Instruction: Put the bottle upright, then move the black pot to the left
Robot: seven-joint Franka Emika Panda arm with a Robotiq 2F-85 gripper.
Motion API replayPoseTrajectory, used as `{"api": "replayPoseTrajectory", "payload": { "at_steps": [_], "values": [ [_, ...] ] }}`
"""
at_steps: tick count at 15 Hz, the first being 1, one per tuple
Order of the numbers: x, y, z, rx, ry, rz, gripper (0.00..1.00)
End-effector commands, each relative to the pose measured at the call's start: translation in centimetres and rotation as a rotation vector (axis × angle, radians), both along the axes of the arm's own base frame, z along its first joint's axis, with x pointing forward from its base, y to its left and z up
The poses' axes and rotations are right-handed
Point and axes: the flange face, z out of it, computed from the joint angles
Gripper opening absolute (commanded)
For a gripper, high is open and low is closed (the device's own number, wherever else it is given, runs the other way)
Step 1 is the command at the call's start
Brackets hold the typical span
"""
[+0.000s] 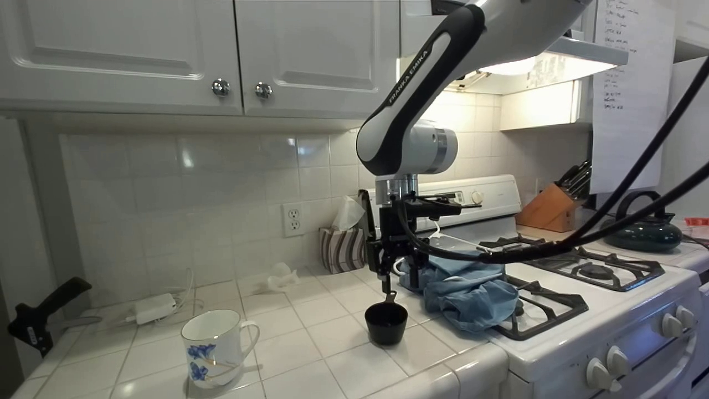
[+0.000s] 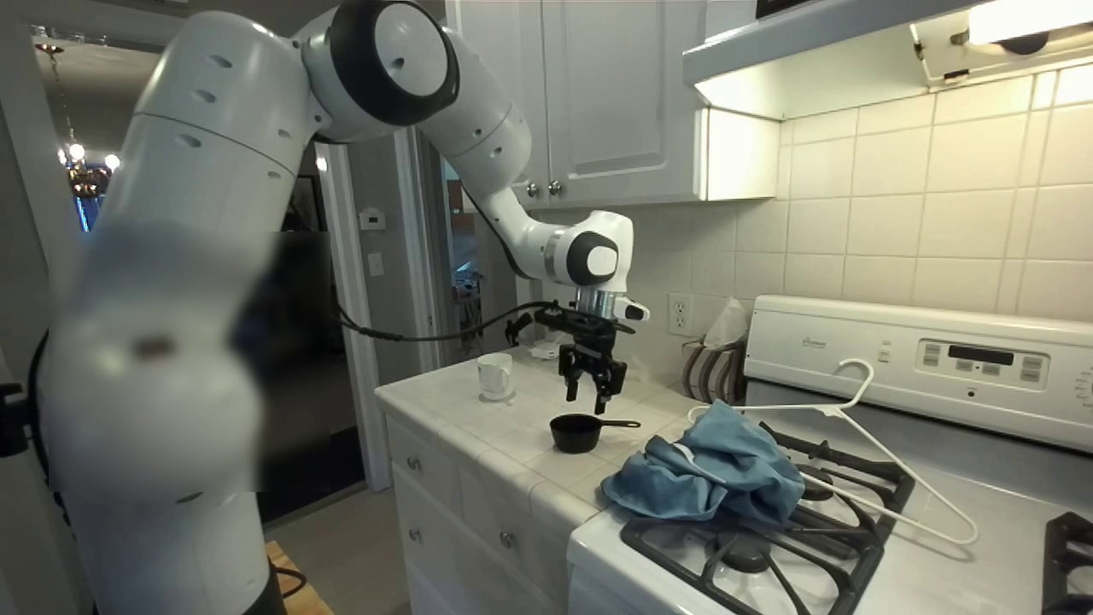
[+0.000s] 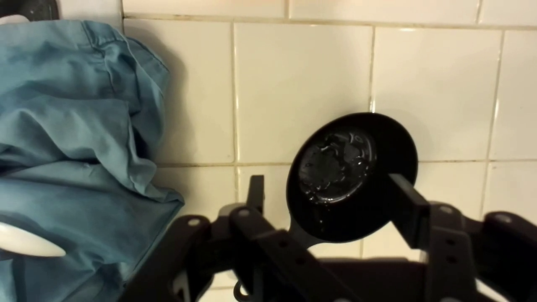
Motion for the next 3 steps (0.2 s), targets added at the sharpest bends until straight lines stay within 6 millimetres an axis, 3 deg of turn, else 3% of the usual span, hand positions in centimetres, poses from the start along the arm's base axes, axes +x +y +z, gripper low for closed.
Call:
{"api": "replayPoseTrajectory", "payload": {
  "at_steps": [1, 2, 3],
  "values": [
    [-1.4, 0.0, 0.2, -0.066, -0.001, 0.091, 1.0],
    [-0.2, -0.2, -0.1, -0.031, 0.004, 0.045, 0.87],
    [-0.4, -0.2, -0.2, -0.043, 0.007, 0.058, 0.93]
  ]
}}
